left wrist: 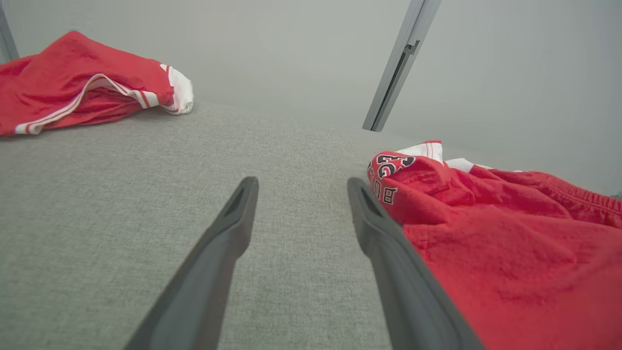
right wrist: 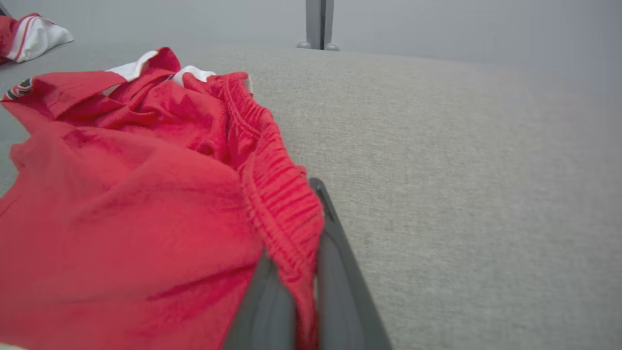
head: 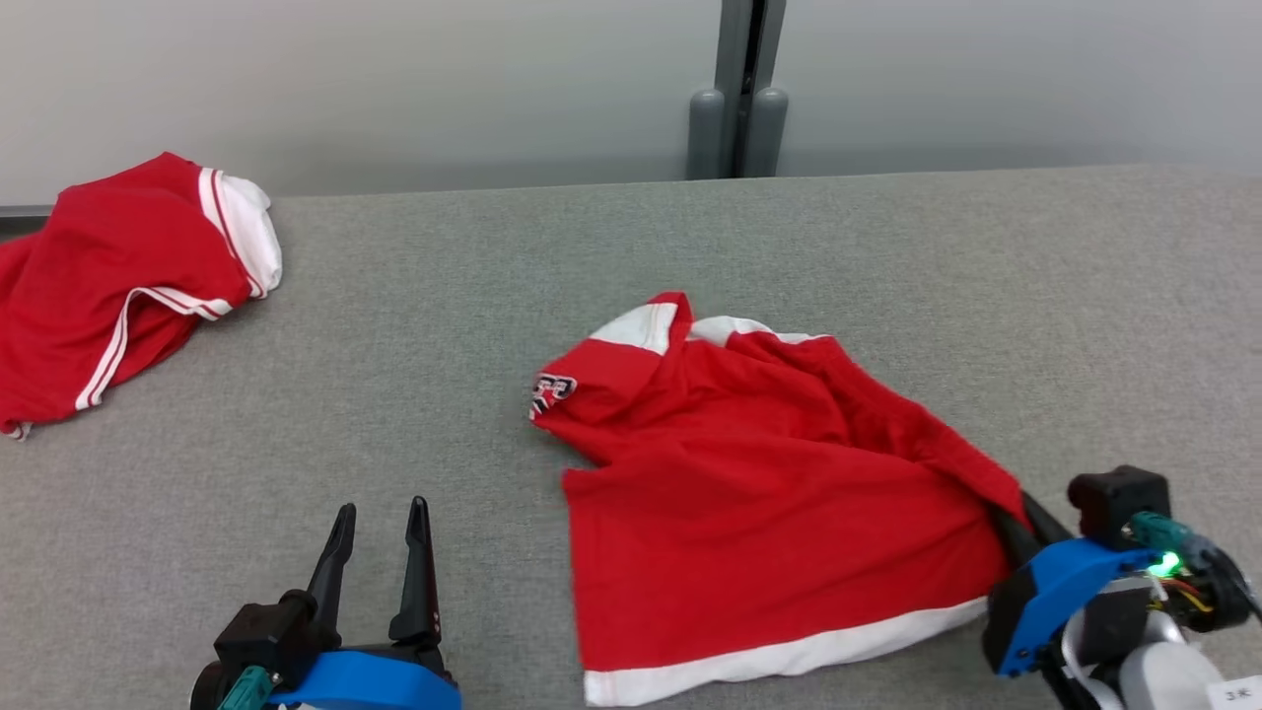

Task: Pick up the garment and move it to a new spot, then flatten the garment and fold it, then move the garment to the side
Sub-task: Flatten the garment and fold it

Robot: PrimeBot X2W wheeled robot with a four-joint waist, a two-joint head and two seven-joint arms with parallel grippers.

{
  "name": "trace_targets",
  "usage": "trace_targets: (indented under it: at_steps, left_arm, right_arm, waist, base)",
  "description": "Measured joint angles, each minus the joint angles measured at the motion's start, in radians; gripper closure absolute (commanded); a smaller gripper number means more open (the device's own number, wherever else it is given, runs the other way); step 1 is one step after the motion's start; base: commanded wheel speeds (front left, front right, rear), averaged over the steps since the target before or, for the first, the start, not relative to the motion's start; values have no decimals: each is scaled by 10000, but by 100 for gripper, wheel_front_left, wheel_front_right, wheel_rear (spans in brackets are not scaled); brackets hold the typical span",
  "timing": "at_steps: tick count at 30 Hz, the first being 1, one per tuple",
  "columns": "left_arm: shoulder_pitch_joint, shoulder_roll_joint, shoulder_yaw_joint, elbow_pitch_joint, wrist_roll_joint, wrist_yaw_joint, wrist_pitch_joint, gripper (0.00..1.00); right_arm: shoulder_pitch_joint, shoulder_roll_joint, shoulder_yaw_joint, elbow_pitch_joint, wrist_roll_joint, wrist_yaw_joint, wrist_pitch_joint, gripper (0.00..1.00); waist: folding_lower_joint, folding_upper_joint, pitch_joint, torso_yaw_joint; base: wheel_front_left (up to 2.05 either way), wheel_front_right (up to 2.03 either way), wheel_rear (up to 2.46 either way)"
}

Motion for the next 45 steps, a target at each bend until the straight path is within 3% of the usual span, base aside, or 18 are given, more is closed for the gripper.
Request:
trace_targets:
  at_steps: [6,13,17,21,22,23,24,25,35,41,45]
  left_arm:
    - [-33,0,-44,-36,-58,4,0,0]
    - [-141,0,-81,-4,-59,2,0,0]
    - [-297,-2,-125,19,-88,-4,0,0]
    - [-357,0,-253,69,-163,-12,0,0]
    - [-403,0,-282,84,-165,-13,0,0]
    - [-439,2,-314,88,-165,-13,0,0]
    - [-446,0,-345,96,-169,-13,0,0]
    - [-443,0,-353,109,-180,-12,0,0]
    - [-405,0,-368,151,-215,15,0,0]
    - [-403,0,-435,146,-249,15,0,0]
    - [-303,0,-493,163,-257,15,0,0]
  right_arm:
    - [499,224,-1185,-924,-685,0,453,100]
    - [399,616,-316,-1609,-472,0,813,100]
    - [-434,777,163,-1110,-525,0,911,100]
    - [-1229,886,-75,144,-863,0,888,100]
    - [-1386,894,-222,464,-1129,0,834,87]
    - [-1522,901,-382,763,-1290,0,786,66]
    - [-1628,905,-508,1030,-1361,0,686,40]
    - [-1720,913,-589,1235,-1386,0,575,0]
    - [-2228,940,-357,2080,-533,0,-497,0]
    - [-2152,941,-228,1530,-481,0,-637,0]
    - [-1313,777,-198,721,-412,0,-245,0]
  waist:
    - [0,0,43,-240]
    - [0,0,213,-151]
    - [0,1,273,81]
    - [0,0,316,373]
    - [0,0,320,450]
    - [0,0,326,521]
    - [0,0,331,583]
    - [0,0,339,626]
    - [0,0,249,458]
    - [0,0,166,342]
    - [0,0,76,264]
  base:
    - [0,0,0]
    - [0,0,0]
    - [0,0,0]
    - [0,0,0]
    - [0,0,0]
    - [0,0,0]
    - [0,0,0]
    - [0,0,0]
    - [0,0,0]
    - [0,0,0]
    - [0,0,0]
